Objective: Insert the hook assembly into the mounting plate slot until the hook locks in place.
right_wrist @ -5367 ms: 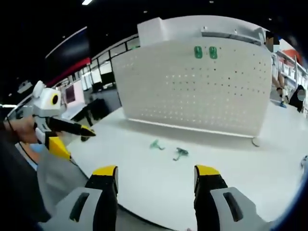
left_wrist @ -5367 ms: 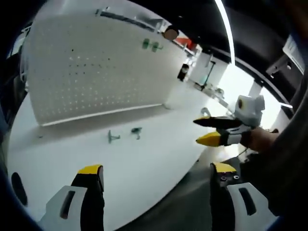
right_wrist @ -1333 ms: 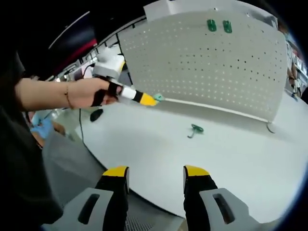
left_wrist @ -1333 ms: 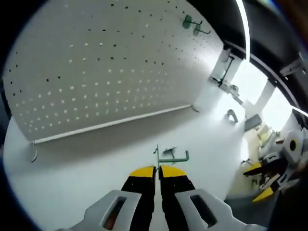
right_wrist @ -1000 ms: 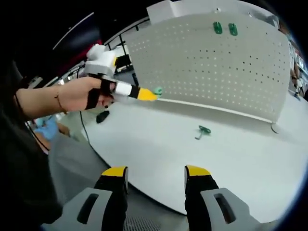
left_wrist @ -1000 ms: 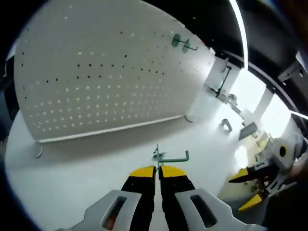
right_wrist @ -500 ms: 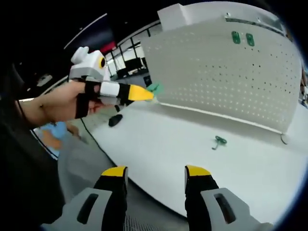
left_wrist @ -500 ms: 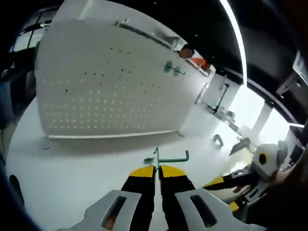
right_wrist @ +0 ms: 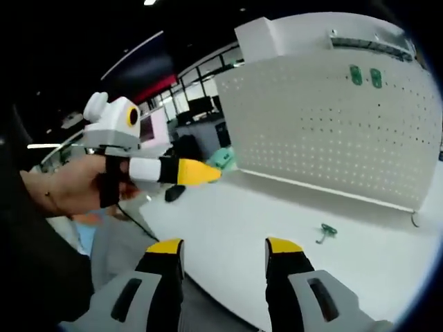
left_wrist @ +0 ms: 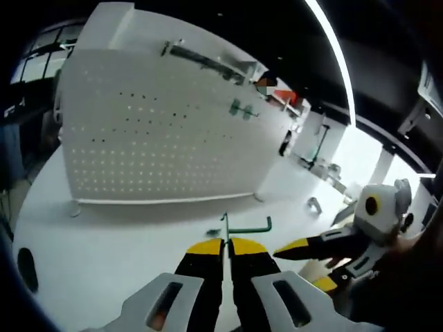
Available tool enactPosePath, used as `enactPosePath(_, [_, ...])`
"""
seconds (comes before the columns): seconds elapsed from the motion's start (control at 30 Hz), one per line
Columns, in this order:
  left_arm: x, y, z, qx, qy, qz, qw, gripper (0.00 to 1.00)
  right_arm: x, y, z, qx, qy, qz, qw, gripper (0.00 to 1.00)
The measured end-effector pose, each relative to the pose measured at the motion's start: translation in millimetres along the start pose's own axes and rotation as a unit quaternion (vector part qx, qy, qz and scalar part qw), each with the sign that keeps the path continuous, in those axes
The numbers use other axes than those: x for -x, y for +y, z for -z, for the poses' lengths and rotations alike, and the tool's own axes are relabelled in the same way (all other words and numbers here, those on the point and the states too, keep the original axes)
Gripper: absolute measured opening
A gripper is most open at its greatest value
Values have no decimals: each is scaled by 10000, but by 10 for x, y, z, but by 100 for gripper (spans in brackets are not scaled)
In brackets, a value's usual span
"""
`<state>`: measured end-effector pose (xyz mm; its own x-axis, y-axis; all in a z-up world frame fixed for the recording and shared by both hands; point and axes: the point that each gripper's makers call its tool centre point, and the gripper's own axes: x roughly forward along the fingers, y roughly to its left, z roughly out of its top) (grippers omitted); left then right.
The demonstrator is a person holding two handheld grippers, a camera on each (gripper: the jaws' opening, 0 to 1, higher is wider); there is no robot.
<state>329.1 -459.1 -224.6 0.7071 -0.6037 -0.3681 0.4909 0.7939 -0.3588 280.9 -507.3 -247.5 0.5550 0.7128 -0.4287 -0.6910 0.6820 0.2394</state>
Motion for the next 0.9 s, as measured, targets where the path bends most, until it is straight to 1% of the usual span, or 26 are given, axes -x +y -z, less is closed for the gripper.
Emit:
enactPosePath(0.1, [2, -10, 2, 1, 8, 53, 10000, 2, -27, 16, -162, -72, -186, -42, 9998, 45])
enactPosePath(0.2, [25, 10, -2, 27, -24, 26, 10000, 2, -37, 29, -296, -143, -366, -79, 9992, 40])
enactPosePath(0.23, [28, 12, -4, 27, -26, 24, 10000, 2, -40, 34, -327, -170, -408, -90, 9990, 40])
enactPosePath(0.37, [51, -14, -34, 37, -101, 57, 9999, 2, -71, 58, -418, -440, -543, -195, 9974, 39])
enactPosePath(0.43, [53, -50, -39, -12, -134, 105, 9999, 2, -77, 81, -504, -671, -774, -293, 9943, 39])
enactPosePath(0.47, [52, -69, -39, -20, -145, 141, 9998, 2, -78, 82, -512, -794, -773, -313, 9934, 39])
enactPosePath(0.53, [53, -122, -34, -87, -180, 191, 9996, 2, -73, 72, -573, -945, -880, -346, 9910, 38])
enactPosePath(0.63, [55, -196, -50, -228, -263, 311, 9989, 2, -61, 41, -621, -1008, -921, -318, 9901, 32])
enactPosePath(0.7, [61, -216, -70, -170, -326, 364, 9987, 2, -52, 26, -633, -959, -944, -281, 9905, 30])
enactPosePath(0.73, [66, -230, -82, -187, -346, 384, 9985, 2, -39, 10, -655, -1004, -981, -268, 9897, 30])
enactPosePath(0.8, [74, -270, -100, -186, -394, 458, 9980, 2, -23, 22, -683, -1253, -1026, -351, 9862, 27])
enactPosePath(0.87, [78, -291, -116, -219, -442, 493, 9976, 2, -7, 31, -717, -1429, -1103, -409, 9827, 25])
enactPosePath(0.9, [79, -300, -119, -219, -454, 507, 9974, 2, -8, 31, -718, -1461, -1106, -413, 9822, 24])
